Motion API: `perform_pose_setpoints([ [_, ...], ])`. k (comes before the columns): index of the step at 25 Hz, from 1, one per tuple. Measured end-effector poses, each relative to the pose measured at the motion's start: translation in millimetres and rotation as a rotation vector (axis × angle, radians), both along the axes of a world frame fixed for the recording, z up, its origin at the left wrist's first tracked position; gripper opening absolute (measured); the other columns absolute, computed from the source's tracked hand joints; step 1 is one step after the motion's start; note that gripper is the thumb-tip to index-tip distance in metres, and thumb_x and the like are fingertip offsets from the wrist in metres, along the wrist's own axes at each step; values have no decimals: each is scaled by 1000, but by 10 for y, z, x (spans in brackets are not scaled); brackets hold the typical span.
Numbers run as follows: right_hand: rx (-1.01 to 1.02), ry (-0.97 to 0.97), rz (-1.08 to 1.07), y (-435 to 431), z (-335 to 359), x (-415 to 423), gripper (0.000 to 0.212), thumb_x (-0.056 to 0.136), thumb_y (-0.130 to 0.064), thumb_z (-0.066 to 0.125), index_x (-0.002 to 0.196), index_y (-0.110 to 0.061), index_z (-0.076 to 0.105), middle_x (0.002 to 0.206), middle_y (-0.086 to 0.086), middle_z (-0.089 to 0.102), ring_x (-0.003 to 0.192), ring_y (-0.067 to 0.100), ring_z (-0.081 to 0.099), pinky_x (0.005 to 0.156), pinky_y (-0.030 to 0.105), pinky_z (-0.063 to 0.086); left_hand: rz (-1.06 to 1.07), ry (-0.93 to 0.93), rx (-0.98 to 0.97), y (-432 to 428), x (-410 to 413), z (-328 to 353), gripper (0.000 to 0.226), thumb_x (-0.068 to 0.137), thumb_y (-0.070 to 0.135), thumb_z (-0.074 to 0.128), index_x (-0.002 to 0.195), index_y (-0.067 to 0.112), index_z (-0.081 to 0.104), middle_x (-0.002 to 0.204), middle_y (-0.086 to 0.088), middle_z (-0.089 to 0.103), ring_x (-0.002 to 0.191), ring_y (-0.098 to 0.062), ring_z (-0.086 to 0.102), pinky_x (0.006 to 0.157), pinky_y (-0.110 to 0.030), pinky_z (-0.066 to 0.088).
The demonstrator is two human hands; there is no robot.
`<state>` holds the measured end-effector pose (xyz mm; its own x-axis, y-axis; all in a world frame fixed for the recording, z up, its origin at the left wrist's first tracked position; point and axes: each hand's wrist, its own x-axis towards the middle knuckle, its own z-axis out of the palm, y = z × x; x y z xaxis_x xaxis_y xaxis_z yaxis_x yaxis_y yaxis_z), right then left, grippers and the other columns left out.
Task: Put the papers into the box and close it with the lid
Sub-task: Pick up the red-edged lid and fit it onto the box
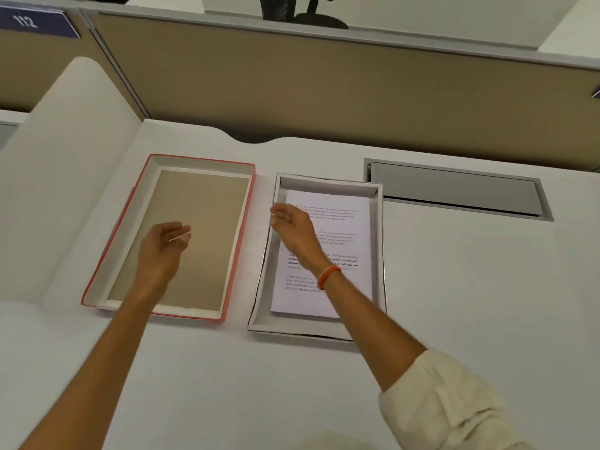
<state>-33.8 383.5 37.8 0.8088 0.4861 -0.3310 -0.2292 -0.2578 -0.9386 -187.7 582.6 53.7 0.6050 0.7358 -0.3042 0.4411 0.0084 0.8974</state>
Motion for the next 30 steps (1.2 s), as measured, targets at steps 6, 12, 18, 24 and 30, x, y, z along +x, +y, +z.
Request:
perform_pose_setpoints([
  [6,9,118,-38,413,-181,-633,63,88,1,64,145,-6,38,148,13,45,137,25,44,115,33,37,-1,276,558,880,-317,-257,49,85,6,70,131,9,52,130,-17,62,119,-36,59,102,-44,46],
  [12,20,187,-99,557,-307,-915,70,81,2,72,143,-5,39,142,6,50,135,22,45,108,23,41,18,432,552,1141,-478,-432,62,84,7,72,140,5,46,137,-23,56,121,-45,56,106,-54,42],
  [18,-51,91,-83,723,-418,-1037,55,78,12,68,129,-4,54,119,11,68,108,25,67,90,28,58,75,494,555,1208,-505,-408,41,84,0,67,125,2,63,120,-24,68,107,-46,64,98,-52,48],
  [24,-48,73,-57,724,-476,-1063,55,79,9,71,129,-9,56,120,8,68,101,16,67,92,28,56,92,517,642,1203,-523,-336,34,89,-4,59,121,3,67,113,-23,71,100,-45,67,93,-53,52],
  [30,-106,21,-43,647,-290,-991,55,77,2,72,128,-8,54,122,4,65,108,19,63,101,38,52,105,492,874,1046,-490,83,31,90,-3,56,117,7,69,98,-25,74,81,-48,68,72,-48,56],
])
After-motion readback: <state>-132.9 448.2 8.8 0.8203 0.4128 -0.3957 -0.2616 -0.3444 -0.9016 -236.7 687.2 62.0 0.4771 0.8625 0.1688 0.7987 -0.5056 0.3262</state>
